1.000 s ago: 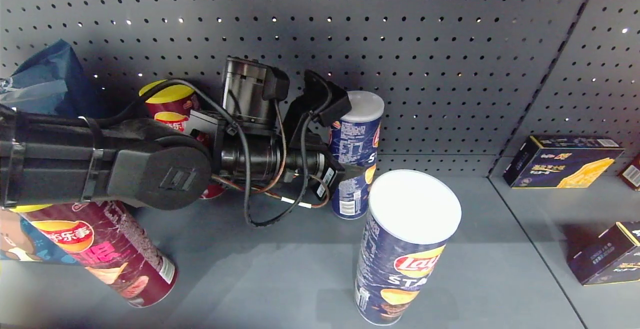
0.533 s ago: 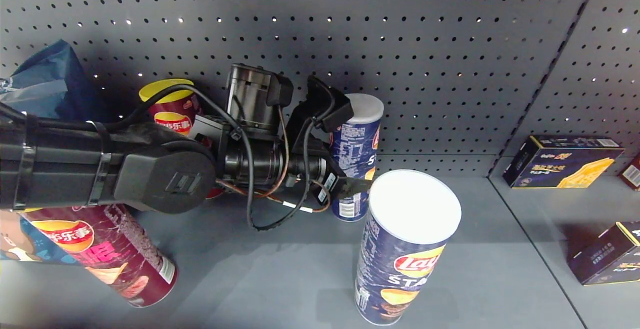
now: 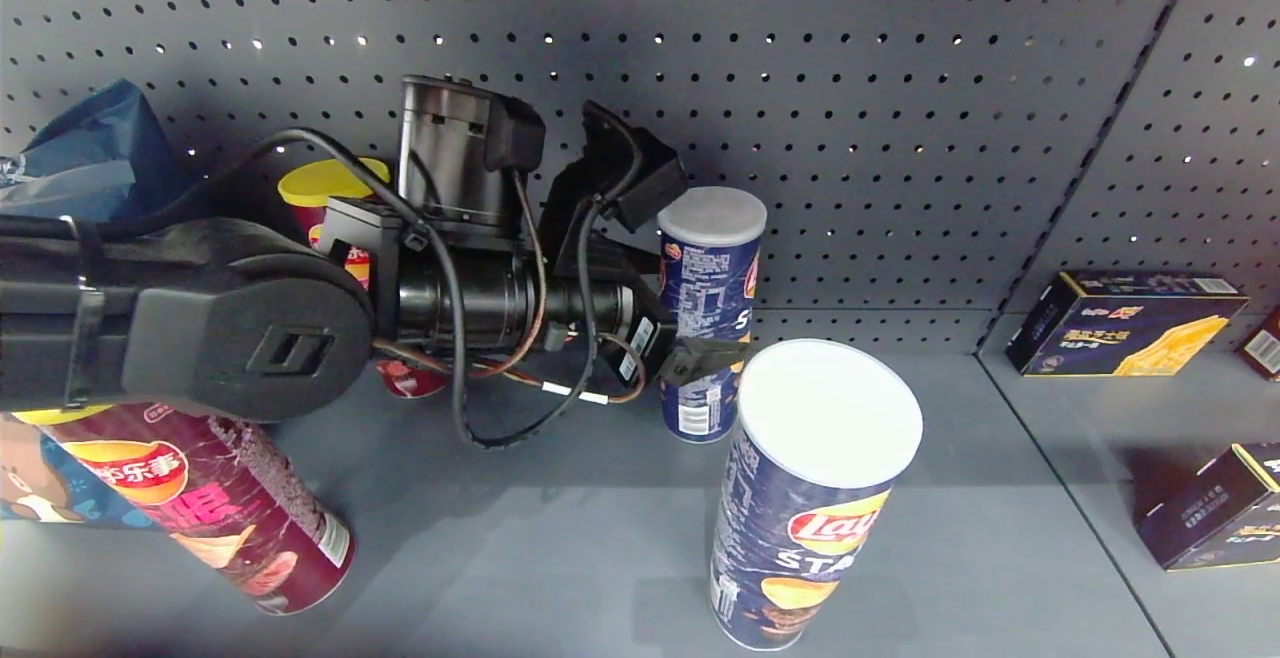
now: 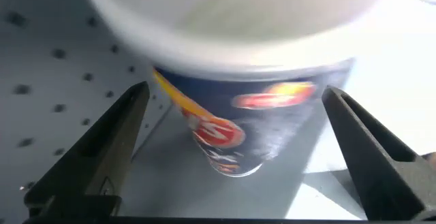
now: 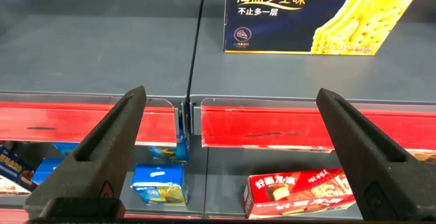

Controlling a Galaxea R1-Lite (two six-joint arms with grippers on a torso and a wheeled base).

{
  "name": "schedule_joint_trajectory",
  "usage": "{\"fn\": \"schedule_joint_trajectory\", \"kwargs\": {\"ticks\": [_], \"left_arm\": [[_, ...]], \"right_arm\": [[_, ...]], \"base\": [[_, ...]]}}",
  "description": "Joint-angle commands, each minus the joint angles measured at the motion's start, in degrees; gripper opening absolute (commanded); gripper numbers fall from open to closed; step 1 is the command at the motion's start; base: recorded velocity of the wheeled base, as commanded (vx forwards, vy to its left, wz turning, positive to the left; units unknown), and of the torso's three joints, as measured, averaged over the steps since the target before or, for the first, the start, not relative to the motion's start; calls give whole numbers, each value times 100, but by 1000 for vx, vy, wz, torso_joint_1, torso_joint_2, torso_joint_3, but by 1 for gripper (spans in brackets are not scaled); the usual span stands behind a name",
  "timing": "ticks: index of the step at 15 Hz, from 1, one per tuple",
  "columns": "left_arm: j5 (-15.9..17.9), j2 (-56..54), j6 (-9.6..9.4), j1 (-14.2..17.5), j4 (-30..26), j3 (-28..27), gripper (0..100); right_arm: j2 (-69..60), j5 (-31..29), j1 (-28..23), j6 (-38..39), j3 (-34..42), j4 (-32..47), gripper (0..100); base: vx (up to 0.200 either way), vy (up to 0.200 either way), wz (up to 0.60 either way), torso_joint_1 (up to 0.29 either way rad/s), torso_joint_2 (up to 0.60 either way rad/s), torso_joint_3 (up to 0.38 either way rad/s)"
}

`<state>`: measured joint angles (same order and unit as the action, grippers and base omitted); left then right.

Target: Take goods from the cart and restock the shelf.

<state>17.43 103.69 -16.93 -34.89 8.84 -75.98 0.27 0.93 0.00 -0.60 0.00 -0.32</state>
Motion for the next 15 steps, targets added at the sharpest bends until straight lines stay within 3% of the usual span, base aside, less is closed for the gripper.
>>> {"fn": "schedule_joint_trajectory", "kwargs": {"ticks": [1,6,9,11,15], "left_arm": [[-100,-446,6,0,-31,224,100],[-442,-939,50,-9,13,1305,100],[-662,-939,32,-27,13,1376,100],[-1233,-895,6,-27,13,1349,100],[-1550,-710,-3,-9,21,1341,100]], "right_arm": [[8,4,0,-2,0,-3,100],[8,4,0,-2,0,-3,100],[8,4,0,-2,0,-3,100],[8,4,0,-2,0,-3,100],[8,4,0,-2,0,-3,100]], "base": [[0,0,0,0,0,0],[0,0,0,0,0,0],[0,0,0,0,0,0],[0,0,0,0,0,0],[0,0,0,0,0,0]]}}
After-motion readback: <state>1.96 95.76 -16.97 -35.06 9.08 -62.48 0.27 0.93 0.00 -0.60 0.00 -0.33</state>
